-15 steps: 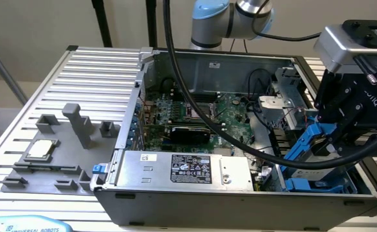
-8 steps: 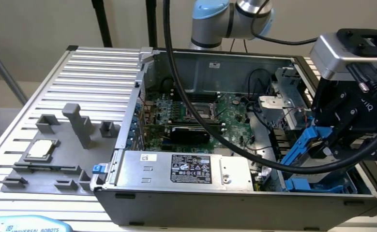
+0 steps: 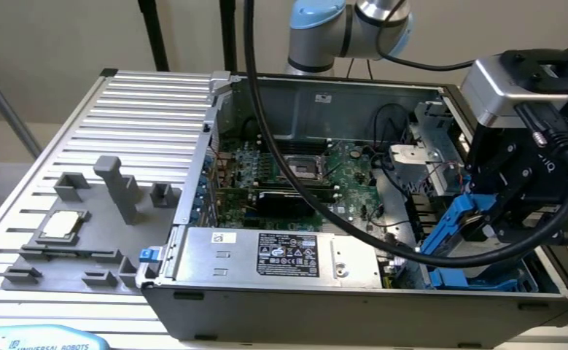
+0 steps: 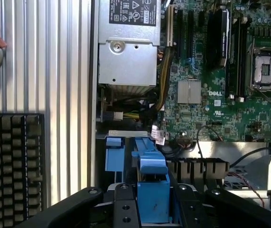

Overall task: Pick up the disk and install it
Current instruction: 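Insert the disk into the insertion slot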

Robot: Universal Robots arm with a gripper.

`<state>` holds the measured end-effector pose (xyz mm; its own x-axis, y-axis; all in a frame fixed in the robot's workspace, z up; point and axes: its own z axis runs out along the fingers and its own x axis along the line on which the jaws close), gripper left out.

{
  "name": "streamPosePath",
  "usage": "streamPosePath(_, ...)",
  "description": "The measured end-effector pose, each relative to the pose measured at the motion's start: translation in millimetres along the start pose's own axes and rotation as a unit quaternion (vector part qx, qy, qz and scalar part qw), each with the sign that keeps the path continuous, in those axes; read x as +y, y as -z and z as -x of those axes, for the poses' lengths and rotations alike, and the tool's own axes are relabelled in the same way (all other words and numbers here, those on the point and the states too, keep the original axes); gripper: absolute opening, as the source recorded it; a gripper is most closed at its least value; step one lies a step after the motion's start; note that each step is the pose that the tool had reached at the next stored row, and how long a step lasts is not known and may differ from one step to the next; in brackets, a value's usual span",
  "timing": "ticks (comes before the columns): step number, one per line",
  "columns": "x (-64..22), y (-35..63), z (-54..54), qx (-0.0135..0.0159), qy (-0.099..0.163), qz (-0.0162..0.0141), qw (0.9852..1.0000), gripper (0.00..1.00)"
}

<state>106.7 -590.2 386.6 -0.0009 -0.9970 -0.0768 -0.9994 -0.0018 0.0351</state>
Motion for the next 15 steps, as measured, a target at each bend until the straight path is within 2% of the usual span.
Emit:
streamPosePath(9, 1.5, -1.4, -0.1, 0.0001, 0.002, 0.0002, 1.0, 0.34)
streamPosePath(10, 1.5, -1.3, -0.1, 0.0001, 0.002, 0.0002, 1.0, 0.4)
streamPosePath(12, 1.4, -1.3, -0.1, 0.0001, 0.002, 0.0002, 1.0, 0.4)
streamPosePath(15, -3.4, -1.2, -0.2, -0.0001, 0.003, 0.0004, 1.0, 0.4)
